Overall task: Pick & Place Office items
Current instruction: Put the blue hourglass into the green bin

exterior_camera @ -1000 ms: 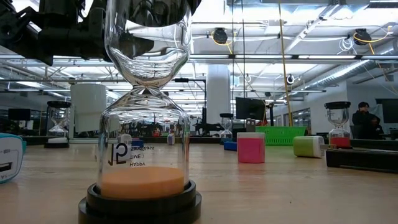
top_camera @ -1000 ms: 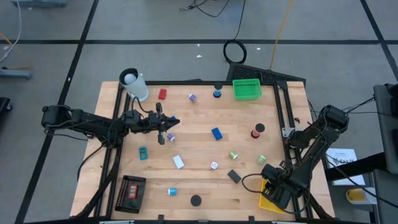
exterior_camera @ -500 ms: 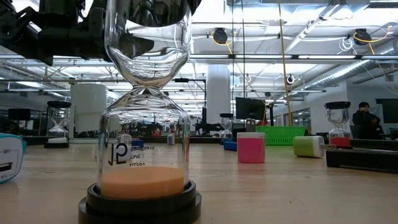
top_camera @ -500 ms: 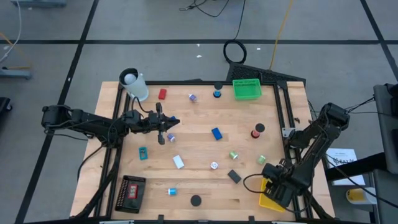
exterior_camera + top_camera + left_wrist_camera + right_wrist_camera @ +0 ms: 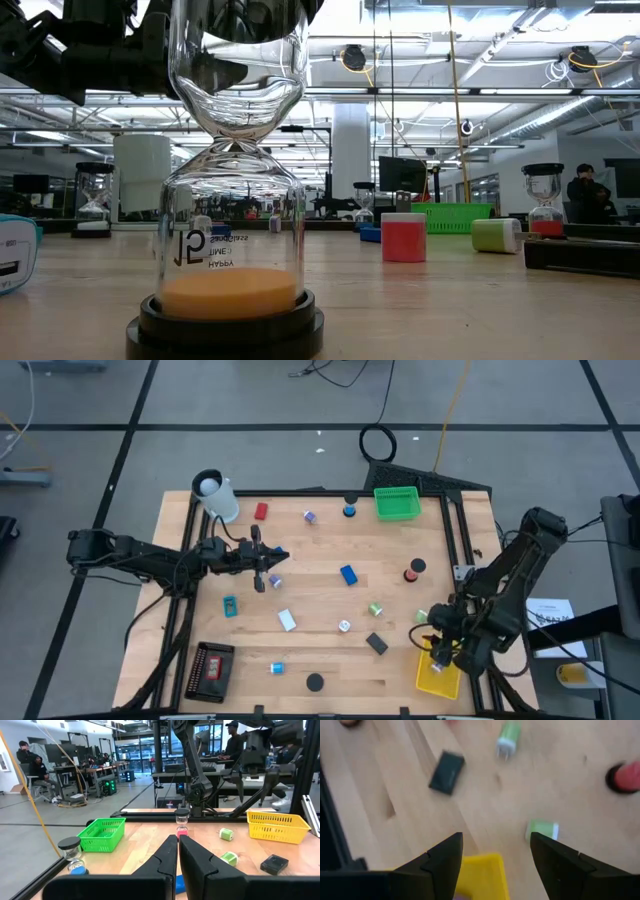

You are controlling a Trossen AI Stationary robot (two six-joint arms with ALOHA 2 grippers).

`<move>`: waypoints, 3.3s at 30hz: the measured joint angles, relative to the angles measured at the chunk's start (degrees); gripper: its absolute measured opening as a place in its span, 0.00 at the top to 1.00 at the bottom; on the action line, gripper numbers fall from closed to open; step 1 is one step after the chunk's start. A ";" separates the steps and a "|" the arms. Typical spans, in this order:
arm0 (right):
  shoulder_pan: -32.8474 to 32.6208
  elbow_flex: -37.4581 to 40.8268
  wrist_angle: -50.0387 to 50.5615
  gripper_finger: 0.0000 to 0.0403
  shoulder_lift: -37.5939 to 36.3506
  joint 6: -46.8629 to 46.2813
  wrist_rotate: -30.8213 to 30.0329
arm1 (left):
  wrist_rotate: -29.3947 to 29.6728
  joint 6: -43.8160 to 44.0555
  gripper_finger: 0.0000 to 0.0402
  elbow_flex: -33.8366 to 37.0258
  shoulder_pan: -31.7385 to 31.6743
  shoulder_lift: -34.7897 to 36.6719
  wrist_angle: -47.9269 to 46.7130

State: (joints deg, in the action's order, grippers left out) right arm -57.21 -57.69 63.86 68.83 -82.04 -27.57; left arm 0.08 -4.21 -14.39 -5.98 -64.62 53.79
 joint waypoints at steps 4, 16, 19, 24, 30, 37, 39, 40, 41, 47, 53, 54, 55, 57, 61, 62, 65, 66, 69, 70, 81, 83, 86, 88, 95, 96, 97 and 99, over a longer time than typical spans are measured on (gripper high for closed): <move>1.64 0.00 -1.04 0.47 -4.15 3.21 -6.74 | 0.00 0.00 0.94 0.00 0.00 0.00 -0.01; 23.10 0.00 -0.75 0.91 -7.75 24.06 -11.18 | 0.00 0.00 0.94 0.00 0.01 0.00 0.01; 30.33 0.00 -3.02 0.96 -7.75 28.65 -8.41 | 0.00 0.00 0.94 0.00 0.00 0.00 0.01; 41.40 0.00 -10.79 0.94 -7.75 40.57 -3.88 | 0.00 0.00 0.94 0.00 0.00 0.00 -0.01; 54.25 3.52 -32.04 0.92 -6.63 58.59 1.69 | 0.02 0.00 0.94 0.00 0.00 0.00 -0.01; 72.97 3.89 -50.93 0.88 2.71 68.22 17.31 | 0.02 0.00 0.94 0.00 0.00 0.00 0.01; 77.54 1.35 -52.02 0.84 6.83 69.12 19.22 | 0.01 0.00 0.94 0.00 0.02 0.00 -0.01; 79.49 -0.02 -51.71 0.82 8.79 69.38 20.10 | 0.00 0.00 0.94 0.00 0.02 0.01 -0.01; 81.14 -1.43 -51.45 0.79 10.84 69.53 20.49 | 0.02 0.00 0.94 0.00 0.00 0.01 -0.01; 87.88 -12.62 -46.18 0.61 22.41 71.19 21.85 | 0.00 0.00 0.94 0.00 0.02 0.02 -0.01; 91.61 -23.65 -38.29 0.45 29.81 72.21 21.64 | 0.00 0.00 0.94 0.00 0.02 0.00 -0.01; 91.88 -24.46 -38.45 0.42 30.33 72.52 21.76 | 0.01 0.00 0.94 0.00 0.00 0.01 -0.01; 92.08 -24.99 -38.94 0.40 30.68 72.71 21.87 | 0.00 0.00 0.94 0.00 0.00 0.00 -0.01; 92.65 -25.22 -39.14 0.36 31.54 73.08 21.94 | 0.01 0.00 0.94 0.00 0.01 0.01 -0.01; 94.20 -25.18 -38.25 0.30 33.20 72.48 22.47 | 0.01 0.00 0.94 0.00 0.01 0.01 -0.01; 94.63 -25.18 -38.55 0.28 33.57 72.50 23.44 | 0.02 0.00 0.94 0.00 0.00 0.00 0.00; 95.53 -25.18 -39.14 0.24 34.72 72.48 26.20 | 0.00 0.00 0.94 0.00 0.00 0.02 0.01; 95.60 -25.18 -39.51 0.23 35.19 72.56 26.35 | 0.02 0.00 0.94 0.00 0.00 0.02 -0.01; 95.55 -25.14 -41.23 0.22 36.34 74.25 26.31 | 0.02 0.00 0.94 0.00 0.00 0.02 -0.01; 95.51 -25.07 -41.62 0.22 36.49 74.38 26.29 | 0.01 0.00 0.94 0.00 0.00 0.01 -0.01; 95.38 -23.55 -42.96 0.25 38.86 74.20 26.22 | 0.00 0.00 0.94 0.00 0.02 0.00 -0.01; 95.38 -23.04 -43.27 0.25 39.78 74.23 26.27 | 0.02 0.00 0.94 0.00 0.00 0.00 0.01; 95.36 -23.00 -44.90 0.25 40.71 75.06 26.33 | 0.00 0.00 0.94 0.00 0.00 0.00 0.01; 95.36 -22.93 -45.50 0.26 40.92 75.24 26.30 | 0.00 0.00 0.94 0.00 0.00 0.01 -0.01; 95.36 -22.93 -46.86 0.36 41.08 75.25 26.35 | 0.00 0.00 0.94 0.00 0.00 0.00 -0.01; 95.36 -22.93 -46.87 0.38 41.08 75.25 26.35 | 0.00 0.00 0.94 0.00 0.00 0.02 0.00; 95.36 -22.93 -46.85 0.40 41.08 75.28 26.35 | 0.00 0.00 0.94 0.00 0.02 0.01 -0.01; 95.36 -22.93 -46.85 0.44 41.08 75.28 26.37 | 0.00 0.00 0.94 0.00 0.00 0.02 -0.01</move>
State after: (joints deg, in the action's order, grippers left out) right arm 38.15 -80.62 17.02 109.91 -6.76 -1.19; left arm 0.08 -4.21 -14.39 -5.98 -64.60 53.78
